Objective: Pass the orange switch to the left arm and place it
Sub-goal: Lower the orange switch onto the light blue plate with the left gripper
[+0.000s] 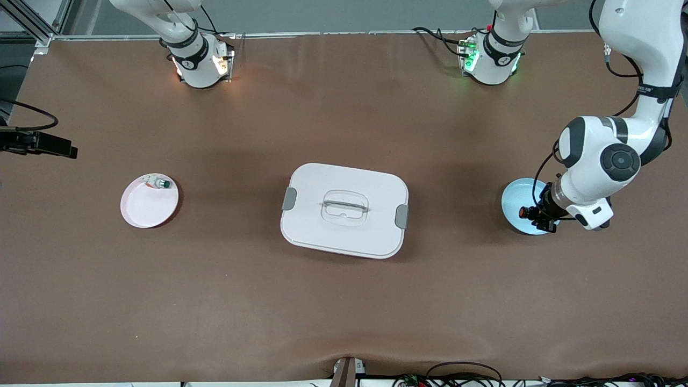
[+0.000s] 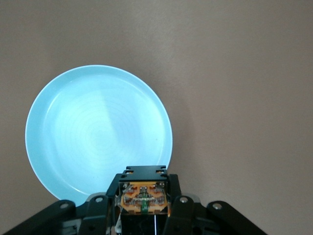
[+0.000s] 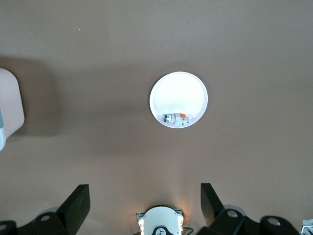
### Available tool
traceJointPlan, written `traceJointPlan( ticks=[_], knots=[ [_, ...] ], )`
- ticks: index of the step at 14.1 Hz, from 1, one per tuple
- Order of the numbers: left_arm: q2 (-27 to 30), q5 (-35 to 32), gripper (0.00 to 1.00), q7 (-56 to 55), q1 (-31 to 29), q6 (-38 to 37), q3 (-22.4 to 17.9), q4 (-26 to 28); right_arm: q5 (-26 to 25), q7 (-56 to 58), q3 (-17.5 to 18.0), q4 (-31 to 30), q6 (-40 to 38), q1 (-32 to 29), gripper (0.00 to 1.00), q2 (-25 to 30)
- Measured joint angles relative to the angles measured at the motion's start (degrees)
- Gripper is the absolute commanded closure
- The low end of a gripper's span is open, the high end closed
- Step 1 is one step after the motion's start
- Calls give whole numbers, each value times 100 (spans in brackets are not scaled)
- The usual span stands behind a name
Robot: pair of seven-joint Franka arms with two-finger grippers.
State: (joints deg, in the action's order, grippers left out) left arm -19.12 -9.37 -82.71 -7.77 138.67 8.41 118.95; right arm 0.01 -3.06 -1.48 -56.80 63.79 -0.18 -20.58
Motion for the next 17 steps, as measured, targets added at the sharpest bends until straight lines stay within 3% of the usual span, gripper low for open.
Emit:
traceJointPlan(
  ticks=[5,12,17],
  knots=[
    [-55,-50,100,-28,-174,241,-7,317,204,-1,-19,-154,10,-38,0,333],
    [-231,-300,100,-38,-427,502,-13,594,226,-1,-2,-2066,1378,-15,0,1530],
    [-366,-300,100,-69,-445,651,-15,626,226,-1,16,-2282,1452,12,0,1703]
  ],
)
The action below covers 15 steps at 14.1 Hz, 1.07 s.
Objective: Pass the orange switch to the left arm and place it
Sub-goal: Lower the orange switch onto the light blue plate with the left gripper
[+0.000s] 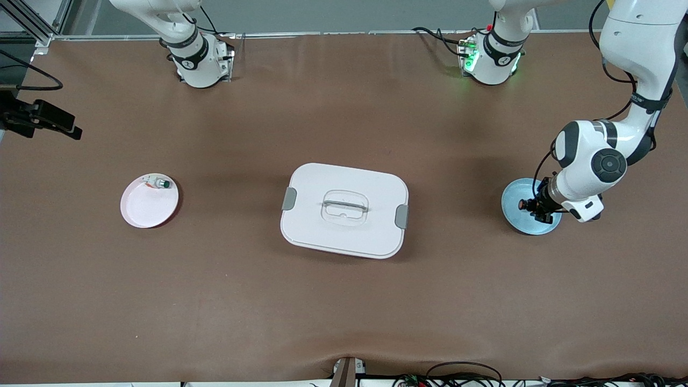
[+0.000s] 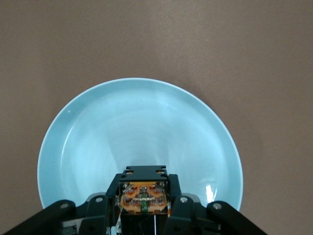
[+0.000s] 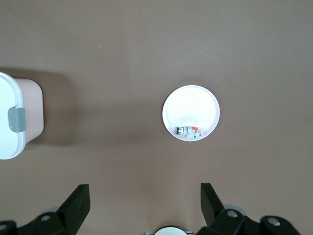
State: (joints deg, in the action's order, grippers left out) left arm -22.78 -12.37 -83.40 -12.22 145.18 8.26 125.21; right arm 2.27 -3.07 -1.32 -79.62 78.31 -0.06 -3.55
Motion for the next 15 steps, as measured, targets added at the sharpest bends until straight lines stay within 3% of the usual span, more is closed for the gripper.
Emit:
traceJointPlan(
  ticks=[9,10,12,13,14,15],
  knots=[
    [-204,0,100,-1,-122,97,-9,8,-72,0,-1,-1,99,61,0,13],
    [-209,0,96,-1,-122,101,-9,8,-74,0,-2,-1,100,65,0,13],
    [-211,0,63,-1,-122,115,-9,8,-77,0,-45,-1,109,67,0,13],
    [-211,-1,19,-1,-122,128,-8,8,-76,0,-79,-1,116,67,0,13],
    [-211,-1,0,-1,-122,142,-8,8,-76,0,-102,-1,128,67,0,13],
    [-211,-6,0,-2,-122,160,-8,6,-76,0,-113,-1,136,67,0,13]
  ],
)
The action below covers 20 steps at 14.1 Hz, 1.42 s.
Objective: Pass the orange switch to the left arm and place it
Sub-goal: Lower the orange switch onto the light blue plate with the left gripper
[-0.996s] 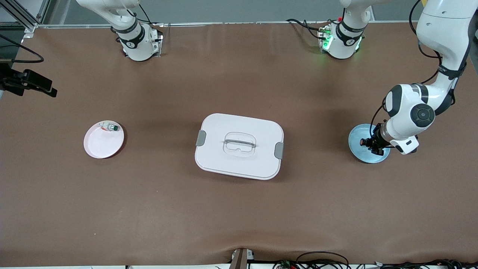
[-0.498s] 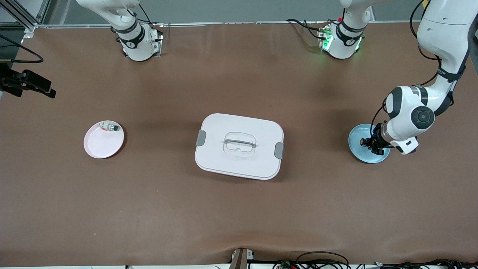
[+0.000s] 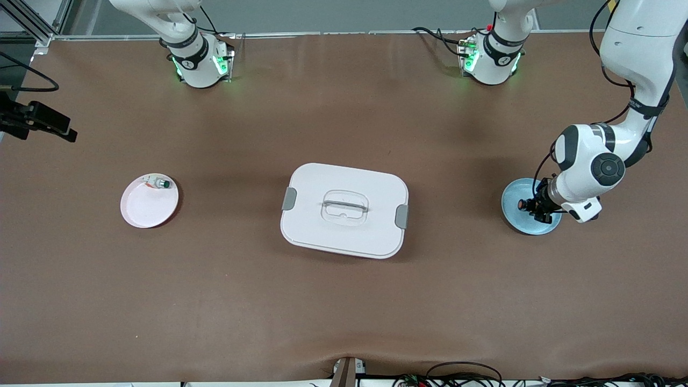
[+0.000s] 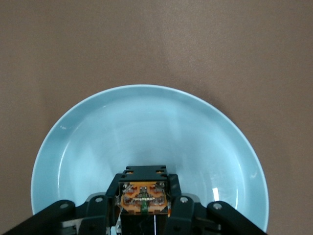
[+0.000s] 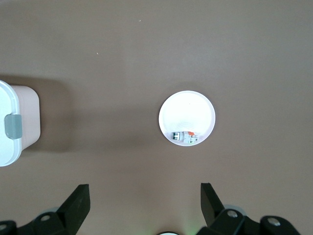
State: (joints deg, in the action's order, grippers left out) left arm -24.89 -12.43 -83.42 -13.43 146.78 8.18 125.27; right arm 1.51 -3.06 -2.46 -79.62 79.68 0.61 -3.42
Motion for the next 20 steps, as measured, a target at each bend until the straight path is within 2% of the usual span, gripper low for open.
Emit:
traceJointPlan(
  ticks=[9,12,16,20],
  knots=[
    [328,-31,0,147,24,42,68,-68,0,-1,-68,2,7,-12,0,14],
    [409,-43,0,999,31,41,152,-66,0,-1,-83,2,7,-15,0,15],
    [488,-44,0,2819,36,41,260,-63,2,-1,-83,2,7,-15,0,16],
    [632,-44,0,3952,39,41,407,-59,2,-1,-88,2,7,-18,0,16]
  ],
)
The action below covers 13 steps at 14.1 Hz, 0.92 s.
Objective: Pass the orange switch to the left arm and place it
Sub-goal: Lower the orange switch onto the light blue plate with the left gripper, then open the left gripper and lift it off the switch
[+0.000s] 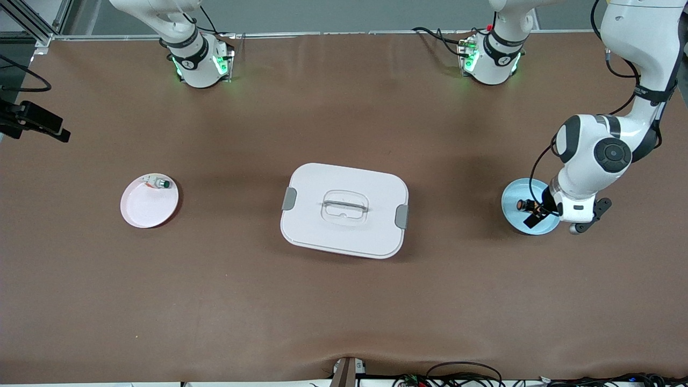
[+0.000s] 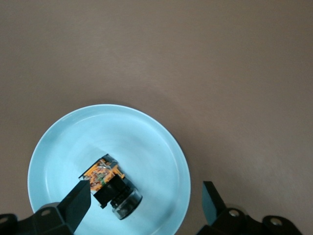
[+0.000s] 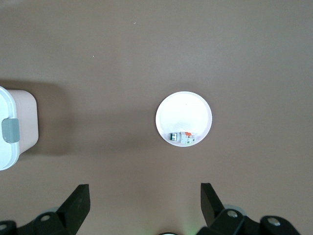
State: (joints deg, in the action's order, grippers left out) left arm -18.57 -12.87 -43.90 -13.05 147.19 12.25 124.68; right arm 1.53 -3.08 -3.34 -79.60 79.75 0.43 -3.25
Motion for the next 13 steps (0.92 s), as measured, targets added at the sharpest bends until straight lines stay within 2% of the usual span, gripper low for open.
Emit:
traceJointPlan(
  ticks=[3,7,13],
  knots=[
    [59,0,0,881,3,0,106,25,1,0,0,1,1,-1,0,1],
    [109,1,0,2574,3,-1,135,137,2,0,0,7,1,-1,0,3],
    [191,62,0,3487,2,35,157,95,2,0,0,8,0,-1,0,3]
  ],
)
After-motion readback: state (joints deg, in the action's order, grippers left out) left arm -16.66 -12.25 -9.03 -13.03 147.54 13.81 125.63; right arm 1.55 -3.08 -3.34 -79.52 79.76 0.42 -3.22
